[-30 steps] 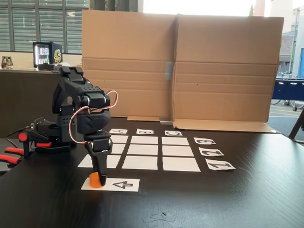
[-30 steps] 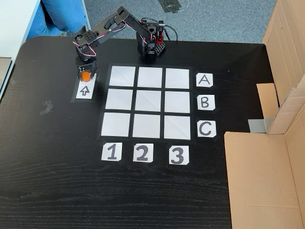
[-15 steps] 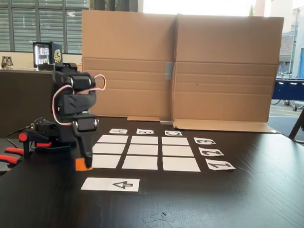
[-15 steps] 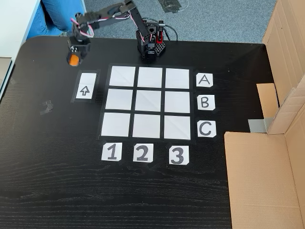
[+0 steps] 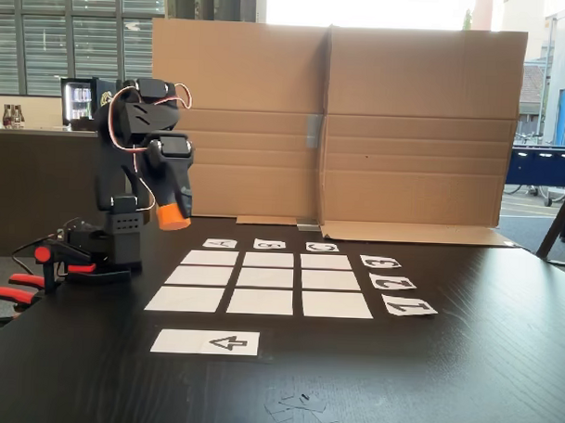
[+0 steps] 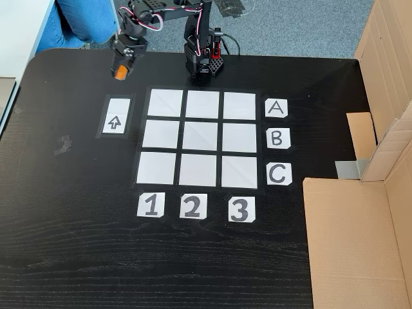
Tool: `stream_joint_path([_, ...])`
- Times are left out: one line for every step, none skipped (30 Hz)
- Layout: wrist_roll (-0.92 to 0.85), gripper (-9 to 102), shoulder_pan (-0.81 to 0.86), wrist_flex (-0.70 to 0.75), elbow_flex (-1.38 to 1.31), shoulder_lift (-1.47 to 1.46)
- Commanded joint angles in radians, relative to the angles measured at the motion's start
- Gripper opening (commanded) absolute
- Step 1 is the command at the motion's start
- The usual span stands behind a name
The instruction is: Pick up the round, orange token and place it in the grid on square B1.
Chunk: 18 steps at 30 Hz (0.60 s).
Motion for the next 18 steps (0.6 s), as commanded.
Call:
stream_joint_path([0.014,-1,-0.115,0.034,0.054,0.071])
stream_joint_path([0.031,-1,-0.143,0.034,0.075,0.072])
stream_joint_path([0.046,-1,-0.163,0.034,0.086,0.066])
stream_joint_path([0.057,-1,-0.181,0.032,0.095,0.058])
stream_joint_path([0.063,-1,-0.198,0.031,0.103,0.049])
stream_joint_path([0.072,-1,-0.207,0.026,0.109,0.038])
stream_joint_path([0.08,-1,-0.212,0.021,0.109,0.023])
stream_joint_path([0.08,-1,-0.218,0.02,0.11,0.009])
stream_joint_path([0.08,-1,-0.222,0.017,0.11,-0.005])
stream_joint_path([0.08,-1,-0.224,0.009,0.11,-0.021])
stream_joint_path([0.083,-1,-0.225,0.002,0.109,-0.038])
stream_joint_path([0.083,-1,-0.227,-0.006,0.106,-0.058])
stream_joint_path([0.083,-1,-0.23,-0.012,0.103,-0.081])
stream_joint_path([0.084,-1,-0.232,-0.02,0.1,-0.106])
stream_joint_path([0.087,-1,-0.233,-0.028,0.097,-0.132])
stream_joint_path([0.087,-1,-0.236,-0.037,0.095,-0.155])
stream_joint_path([0.089,-1,-0.239,-0.046,0.092,-0.184])
stream_joint_path([0.092,-1,-0.241,-0.058,0.087,-0.21])
